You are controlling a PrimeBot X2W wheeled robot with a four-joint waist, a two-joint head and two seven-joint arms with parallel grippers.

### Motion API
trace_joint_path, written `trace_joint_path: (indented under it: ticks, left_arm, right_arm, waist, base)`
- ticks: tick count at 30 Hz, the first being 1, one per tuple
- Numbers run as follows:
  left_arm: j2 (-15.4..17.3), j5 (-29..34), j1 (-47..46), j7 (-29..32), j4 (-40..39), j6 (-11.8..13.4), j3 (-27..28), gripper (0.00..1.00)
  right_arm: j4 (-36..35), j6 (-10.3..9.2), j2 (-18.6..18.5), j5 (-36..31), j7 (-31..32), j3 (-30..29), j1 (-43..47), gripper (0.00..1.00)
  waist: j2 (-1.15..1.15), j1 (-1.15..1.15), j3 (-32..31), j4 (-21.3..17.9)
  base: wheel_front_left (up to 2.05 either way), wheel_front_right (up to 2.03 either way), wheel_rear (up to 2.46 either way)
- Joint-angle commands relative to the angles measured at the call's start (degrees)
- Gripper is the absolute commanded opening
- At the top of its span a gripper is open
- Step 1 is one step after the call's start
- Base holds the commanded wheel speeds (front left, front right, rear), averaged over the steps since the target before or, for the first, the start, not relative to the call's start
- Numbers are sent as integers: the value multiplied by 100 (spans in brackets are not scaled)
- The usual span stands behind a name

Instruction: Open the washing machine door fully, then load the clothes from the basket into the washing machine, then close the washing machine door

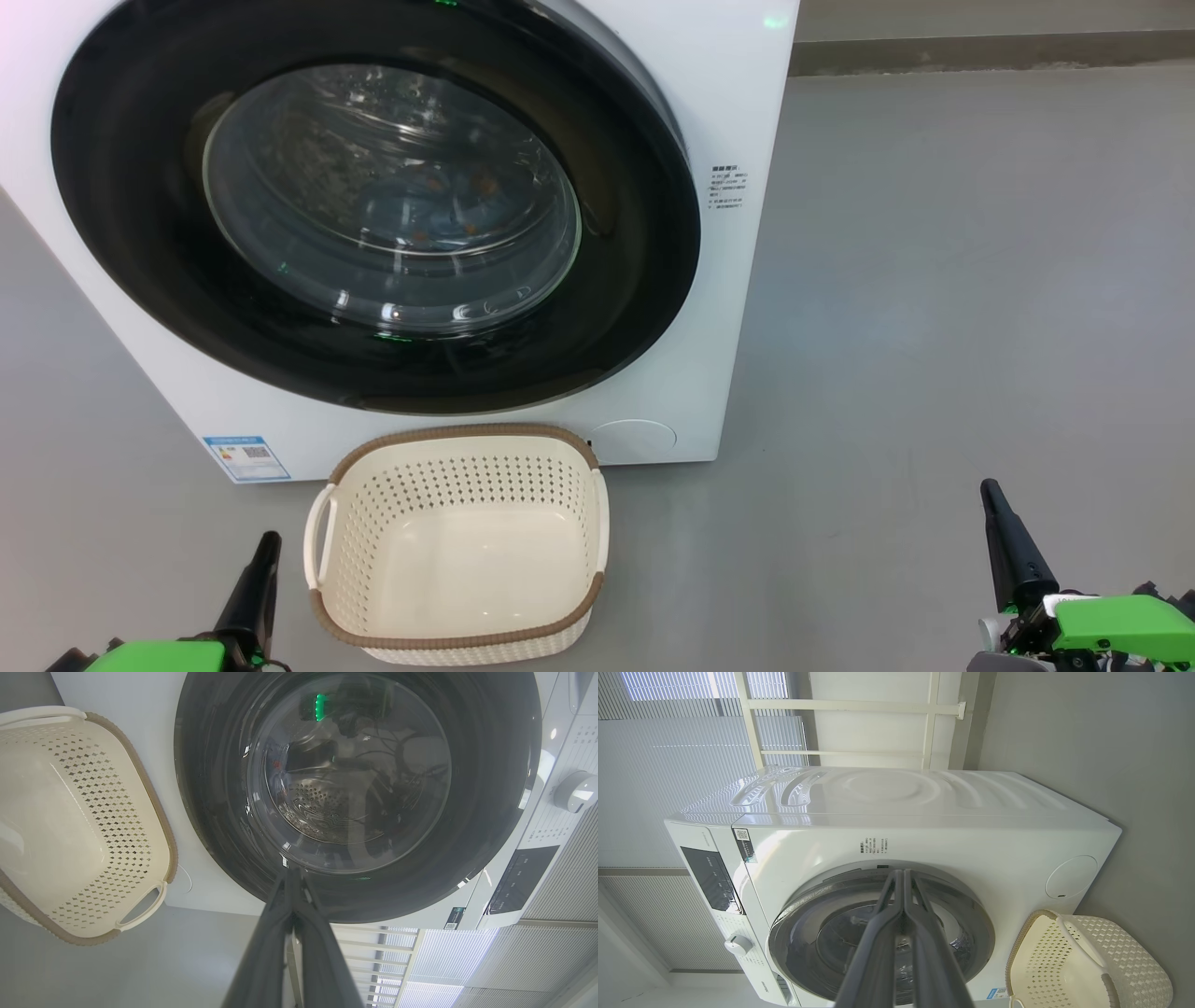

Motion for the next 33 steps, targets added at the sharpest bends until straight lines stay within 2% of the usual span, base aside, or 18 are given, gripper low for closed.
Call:
trace_joint_path:
  ticks: [1,33]
  left_arm:
    - [58,-20,-235,22,-150,-15,201,0]
    - [50,-10,-236,32,-150,-15,213,0]
  right_arm:
    - [-171,-6,-6,-14,41,136,-236,0]
    - [-170,-6,-3,-18,45,131,-237,0]
  waist:
    - [0,0,0,0]
    - [0,0,0,0]
  base:
    - [0,0,0]
    - [0,0,0]
